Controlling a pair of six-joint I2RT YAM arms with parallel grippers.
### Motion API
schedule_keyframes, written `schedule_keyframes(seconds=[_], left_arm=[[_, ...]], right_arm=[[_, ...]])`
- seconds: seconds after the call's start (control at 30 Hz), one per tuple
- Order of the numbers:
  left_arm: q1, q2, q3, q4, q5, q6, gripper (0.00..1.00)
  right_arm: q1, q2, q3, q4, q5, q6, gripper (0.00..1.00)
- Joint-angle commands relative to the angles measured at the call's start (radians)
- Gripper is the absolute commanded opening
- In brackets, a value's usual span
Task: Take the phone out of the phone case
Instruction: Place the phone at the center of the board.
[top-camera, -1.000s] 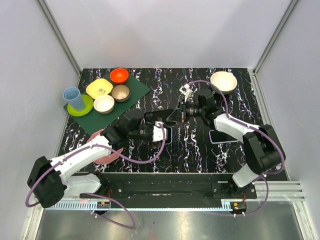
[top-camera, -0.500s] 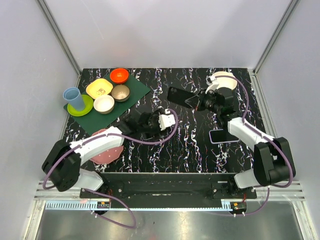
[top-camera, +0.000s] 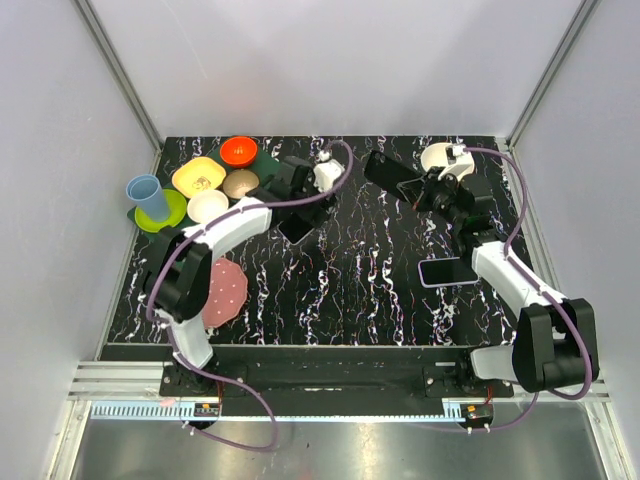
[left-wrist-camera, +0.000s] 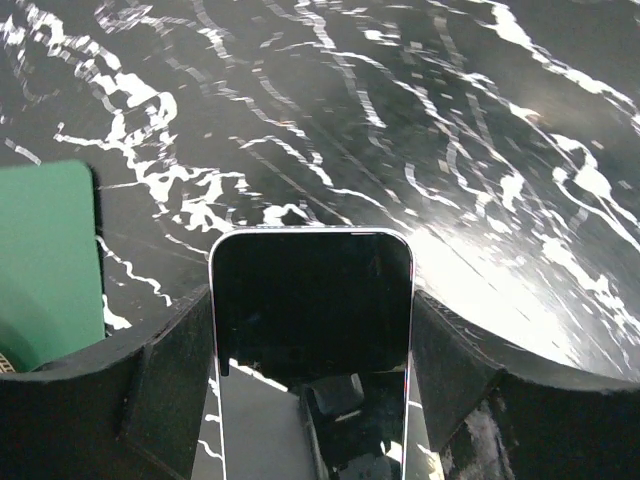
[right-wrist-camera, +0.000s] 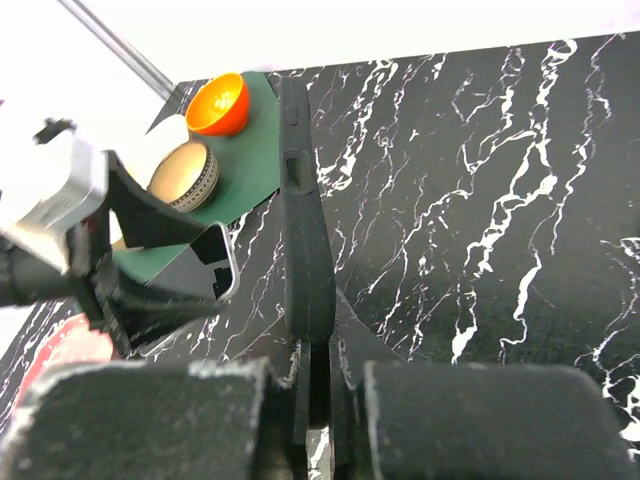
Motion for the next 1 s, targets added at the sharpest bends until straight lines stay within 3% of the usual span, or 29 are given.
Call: schedule_keyframes(seconds=[0.0, 0.2, 0.47, 0.63, 0.97], left_arm=[[0.080, 0.104, 0.175, -0.046, -0.037, -0.199, 0.56], [0.149, 0.232, 0.316, -0.049, 0.006, -0.423, 0.49], [0.156, 0.351, 0.442, -0.044, -0.071, -0.636, 0.41], [0.156, 0.431, 0.529, -0.095, -0.209, -0.698, 0.36], [0.121, 0.586, 0.727, -0.233, -0.350, -0.765, 0.22]], right_arm=[[-0.026, -0.040, -0.005, 0.070, 0.018, -0.004, 0.00], [-0.035, -0.025, -0.007, 0.082, 0.010, 0.001, 0.00], [-0.043, -0.025, -0.016, 0.096, -0.002, 0.002, 0.00], [-0.043, -0.023, -0.018, 0.105, -0.011, 0.004, 0.00], [-0.043, -0.015, -0.019, 0.111, -0.022, 0.012, 0.00]])
